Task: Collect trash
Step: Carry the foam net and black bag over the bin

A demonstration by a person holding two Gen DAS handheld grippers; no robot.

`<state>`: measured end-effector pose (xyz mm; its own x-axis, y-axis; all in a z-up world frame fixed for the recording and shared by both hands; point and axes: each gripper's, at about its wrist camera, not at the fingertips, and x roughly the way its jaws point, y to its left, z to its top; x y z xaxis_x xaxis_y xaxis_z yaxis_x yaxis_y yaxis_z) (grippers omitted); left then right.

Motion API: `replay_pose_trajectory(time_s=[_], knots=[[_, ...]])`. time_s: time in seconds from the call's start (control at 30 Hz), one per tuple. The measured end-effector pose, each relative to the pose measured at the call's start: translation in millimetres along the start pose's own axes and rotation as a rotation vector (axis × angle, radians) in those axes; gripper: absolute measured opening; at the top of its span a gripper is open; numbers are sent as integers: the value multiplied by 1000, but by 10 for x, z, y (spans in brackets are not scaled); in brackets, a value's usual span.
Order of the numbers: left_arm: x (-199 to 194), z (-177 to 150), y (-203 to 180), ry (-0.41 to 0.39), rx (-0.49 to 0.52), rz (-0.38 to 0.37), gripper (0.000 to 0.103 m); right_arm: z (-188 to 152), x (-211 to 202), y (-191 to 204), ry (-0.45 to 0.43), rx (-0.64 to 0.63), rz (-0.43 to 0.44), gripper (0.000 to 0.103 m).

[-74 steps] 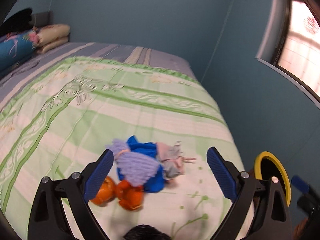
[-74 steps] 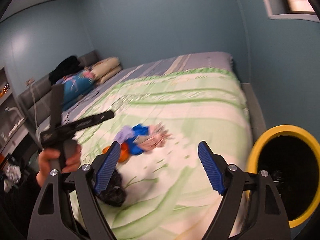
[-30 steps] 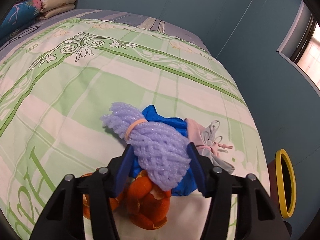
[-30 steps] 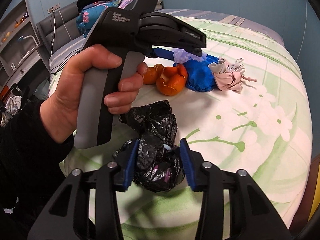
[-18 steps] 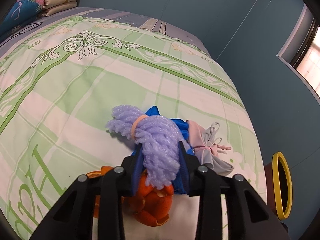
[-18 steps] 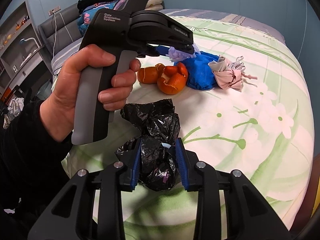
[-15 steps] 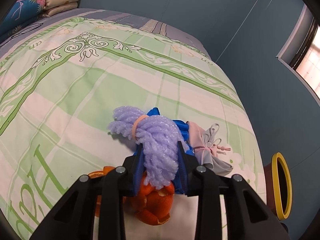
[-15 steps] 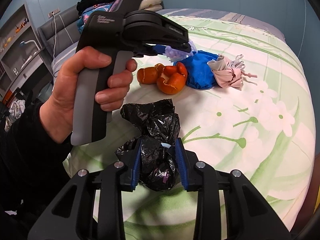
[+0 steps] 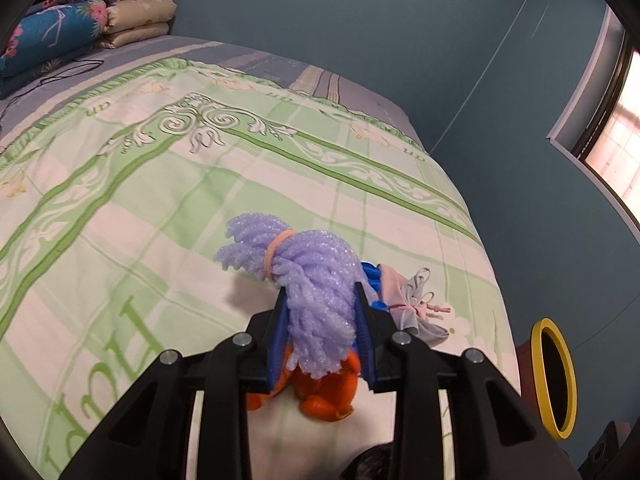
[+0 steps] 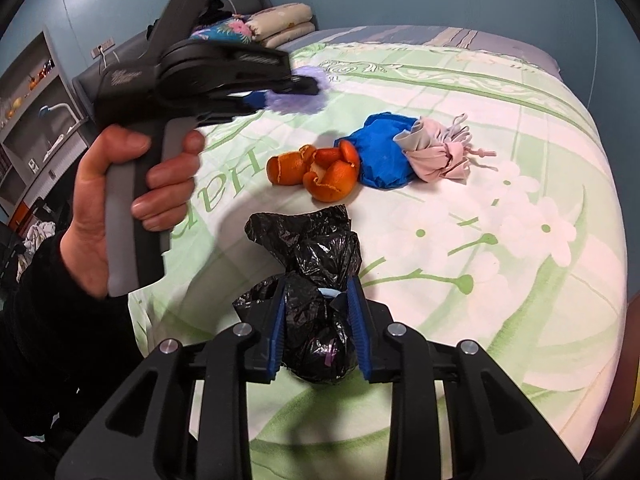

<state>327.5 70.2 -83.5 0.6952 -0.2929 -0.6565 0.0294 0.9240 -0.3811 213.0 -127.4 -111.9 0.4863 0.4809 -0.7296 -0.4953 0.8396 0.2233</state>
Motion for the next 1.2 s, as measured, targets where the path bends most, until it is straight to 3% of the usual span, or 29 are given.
replay_pose_trajectory(time_s=[0.5,0.83,1.2], knots=[[-655,-89,-19,-91,24,48,28,3,-328,-52,-86,19,-33,22],[-930,-293,-216,-112,60,37,28,-5,-689,-52,-153,45,-35,22],[-1216,-451,-594,-146,142,-16,28,-107,-1125,-177,-197,77,-116,22]])
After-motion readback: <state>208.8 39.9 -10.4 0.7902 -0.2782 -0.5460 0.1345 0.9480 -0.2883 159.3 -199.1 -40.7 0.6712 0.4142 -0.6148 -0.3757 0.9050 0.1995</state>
